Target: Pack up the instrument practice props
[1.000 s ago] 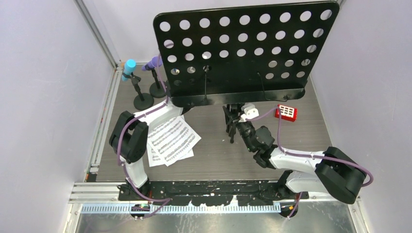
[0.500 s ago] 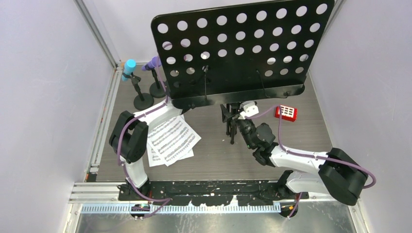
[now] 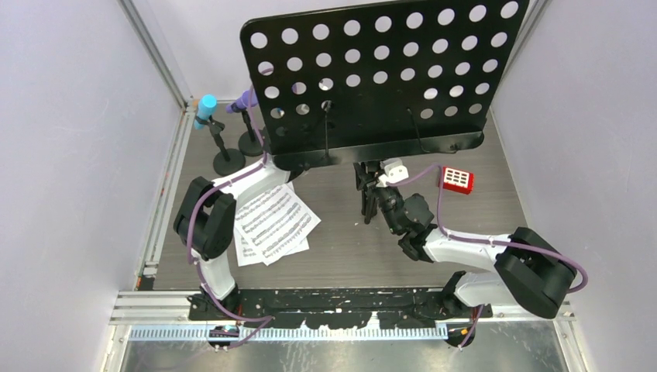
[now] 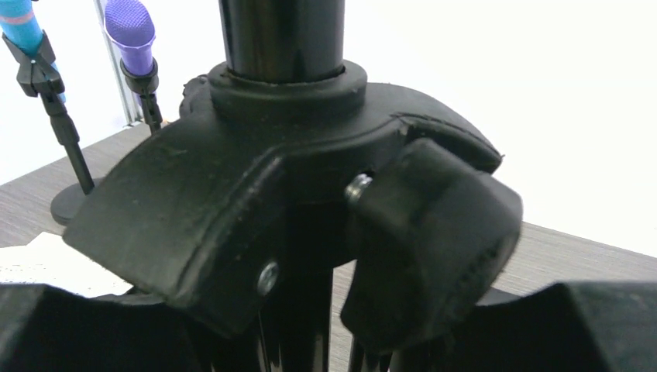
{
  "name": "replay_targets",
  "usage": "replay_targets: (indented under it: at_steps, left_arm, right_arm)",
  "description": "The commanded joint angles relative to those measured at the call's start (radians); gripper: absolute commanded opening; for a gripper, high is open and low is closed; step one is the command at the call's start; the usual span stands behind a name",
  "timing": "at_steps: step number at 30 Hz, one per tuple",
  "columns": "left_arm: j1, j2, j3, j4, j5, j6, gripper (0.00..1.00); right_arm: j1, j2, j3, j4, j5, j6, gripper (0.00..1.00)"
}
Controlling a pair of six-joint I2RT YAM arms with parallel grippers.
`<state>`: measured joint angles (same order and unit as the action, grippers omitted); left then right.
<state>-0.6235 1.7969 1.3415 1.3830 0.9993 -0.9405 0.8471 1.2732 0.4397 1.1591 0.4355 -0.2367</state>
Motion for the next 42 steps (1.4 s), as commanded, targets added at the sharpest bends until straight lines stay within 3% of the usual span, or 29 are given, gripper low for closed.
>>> replay_targets:
  at_steps: [1,2,6,8,10,11,22,27,37,42]
  left_arm:
    - [-0.010,-0.021,0.026,0.018,-0.051,-0.048,0.00]
    - [-0.009,-0.018,0.027,0.016,-0.051,-0.049,0.00]
    - [-0.004,-0.012,0.034,-0.022,-0.056,-0.050,0.10]
    - [-0.002,-0.011,0.025,-0.025,-0.070,-0.048,0.34]
    - [-0.001,-0.011,0.005,-0.025,-0.102,-0.039,0.86]
    - [-0.001,-0.010,-0.002,-0.026,-0.109,-0.036,0.98]
    - [0.020,0.013,-0.079,0.047,-0.132,-0.076,1.00]
    - [0.035,-0.020,-0.172,0.048,-0.139,-0.050,1.00]
    - [0.052,-0.153,-0.397,0.048,-0.119,0.012,1.00]
    - [-0.008,-0.233,-0.578,0.045,-0.136,0.100,1.00]
  right_arm:
    - [-0.001,0.012,-0.005,0.053,0.049,0.018,0.09]
    - [0.000,0.009,-0.001,0.050,0.070,0.026,0.02]
    - [-0.001,-0.063,0.017,-0.057,0.105,0.059,0.01]
    - [0.000,-0.110,0.027,-0.134,0.115,0.101,0.00]
    - [-0.001,-0.149,0.036,-0.197,0.136,0.149,0.00]
    - [-0.001,-0.170,0.044,-0.231,0.151,0.175,0.00]
    - [-0.001,-0.317,0.157,-0.565,0.304,0.244,0.00]
    - [-0.001,-0.357,0.161,-0.556,0.327,0.186,0.00]
    - [-0.002,-0.398,0.101,-0.425,0.340,0.282,0.00]
    - [-0.003,-0.399,0.064,-0.341,0.351,0.292,0.01]
